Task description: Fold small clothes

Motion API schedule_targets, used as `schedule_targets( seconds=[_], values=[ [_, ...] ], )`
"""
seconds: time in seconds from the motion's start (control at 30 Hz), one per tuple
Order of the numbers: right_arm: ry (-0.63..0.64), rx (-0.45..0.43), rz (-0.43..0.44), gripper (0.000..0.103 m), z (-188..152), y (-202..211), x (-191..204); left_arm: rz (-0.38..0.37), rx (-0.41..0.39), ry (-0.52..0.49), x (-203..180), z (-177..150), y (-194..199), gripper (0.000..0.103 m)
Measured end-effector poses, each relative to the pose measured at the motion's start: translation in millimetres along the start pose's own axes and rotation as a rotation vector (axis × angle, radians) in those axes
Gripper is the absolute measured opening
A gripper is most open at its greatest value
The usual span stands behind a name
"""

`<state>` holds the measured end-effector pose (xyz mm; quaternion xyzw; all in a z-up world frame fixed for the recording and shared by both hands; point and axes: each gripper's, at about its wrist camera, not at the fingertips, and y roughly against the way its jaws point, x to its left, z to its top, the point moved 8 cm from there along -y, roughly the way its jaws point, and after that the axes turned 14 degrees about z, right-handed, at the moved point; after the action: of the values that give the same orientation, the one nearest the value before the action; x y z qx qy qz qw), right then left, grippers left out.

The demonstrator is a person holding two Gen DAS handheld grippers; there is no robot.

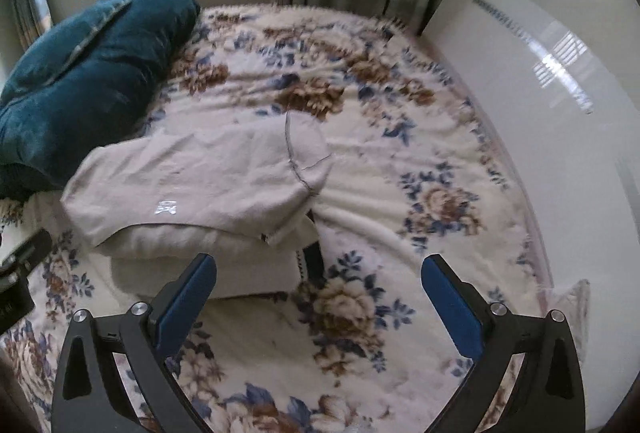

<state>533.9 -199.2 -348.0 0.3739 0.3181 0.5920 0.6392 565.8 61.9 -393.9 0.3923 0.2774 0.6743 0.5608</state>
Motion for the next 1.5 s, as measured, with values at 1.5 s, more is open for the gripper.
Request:
schedule_targets(
  seconds=[1.5],
  values=[
    [0.091,-0.467,0.065,0.103,-122,548,26,-0.033,-0.269,0.097,100,-100,421,0.103]
  ],
)
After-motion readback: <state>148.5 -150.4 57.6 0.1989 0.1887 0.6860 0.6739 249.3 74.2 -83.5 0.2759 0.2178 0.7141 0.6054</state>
